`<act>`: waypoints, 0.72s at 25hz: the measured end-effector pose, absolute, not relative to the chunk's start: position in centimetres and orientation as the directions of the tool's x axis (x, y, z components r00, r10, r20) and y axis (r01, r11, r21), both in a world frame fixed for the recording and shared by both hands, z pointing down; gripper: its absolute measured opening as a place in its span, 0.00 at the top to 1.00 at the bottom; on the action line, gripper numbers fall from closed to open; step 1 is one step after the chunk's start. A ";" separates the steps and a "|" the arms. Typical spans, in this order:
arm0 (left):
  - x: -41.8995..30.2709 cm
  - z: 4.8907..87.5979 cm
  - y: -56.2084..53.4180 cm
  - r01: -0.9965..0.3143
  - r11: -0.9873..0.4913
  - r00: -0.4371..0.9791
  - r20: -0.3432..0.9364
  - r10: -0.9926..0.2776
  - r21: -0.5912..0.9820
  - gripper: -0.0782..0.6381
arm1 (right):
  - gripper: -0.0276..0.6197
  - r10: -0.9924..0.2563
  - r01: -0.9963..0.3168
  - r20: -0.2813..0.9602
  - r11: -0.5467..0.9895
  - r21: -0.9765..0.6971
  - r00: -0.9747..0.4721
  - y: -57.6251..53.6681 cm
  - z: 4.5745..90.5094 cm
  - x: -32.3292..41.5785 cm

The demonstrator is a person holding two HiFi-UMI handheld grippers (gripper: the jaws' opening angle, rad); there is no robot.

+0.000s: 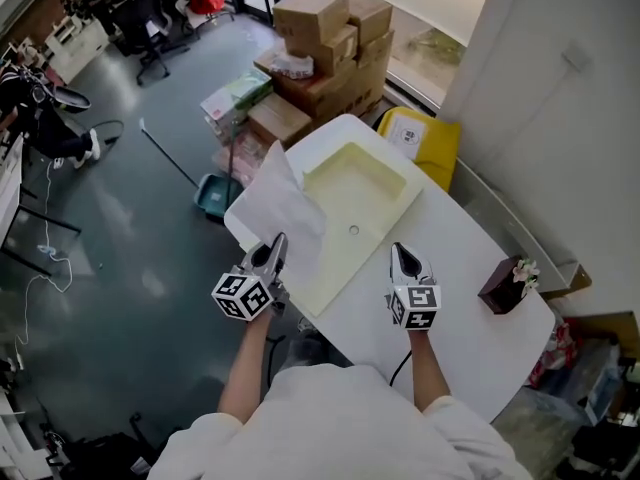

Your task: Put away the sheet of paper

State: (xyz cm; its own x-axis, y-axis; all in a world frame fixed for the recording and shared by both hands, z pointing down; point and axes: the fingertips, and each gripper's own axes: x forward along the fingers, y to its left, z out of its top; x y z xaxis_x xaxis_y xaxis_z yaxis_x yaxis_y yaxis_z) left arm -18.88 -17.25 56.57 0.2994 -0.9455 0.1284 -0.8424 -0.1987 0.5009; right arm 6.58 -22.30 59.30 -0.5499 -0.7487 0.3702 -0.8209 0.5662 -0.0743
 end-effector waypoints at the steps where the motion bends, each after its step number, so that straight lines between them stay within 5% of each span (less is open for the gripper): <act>1: -18.9 56.9 -17.6 -0.822 -0.206 0.311 0.115 -0.944 0.530 0.89 | 0.95 -0.753 -0.826 0.374 0.559 -0.069 -0.541 -22.6 59.4 6.7; 8: -20.2 59.8 -18.6 -0.605 -0.196 0.339 0.027 -0.940 0.771 0.89 | 0.95 -0.763 -0.853 0.420 0.520 -0.053 -0.492 -22.5 60.6 6.7; 14: -20.3 62.6 -18.3 -0.178 -0.165 0.345 -0.096 -0.934 0.970 0.89 | 0.95 -0.768 -0.865 0.441 0.501 -0.040 -0.465 -22.3 61.0 6.6; 18: -20.1 64.8 -17.9 -0.020 -0.143 0.358 -0.127 -0.925 0.989 0.89 | 0.95 -0.769 -0.872 0.455 0.488 -0.036 -0.449 -22.2 61.4 6.8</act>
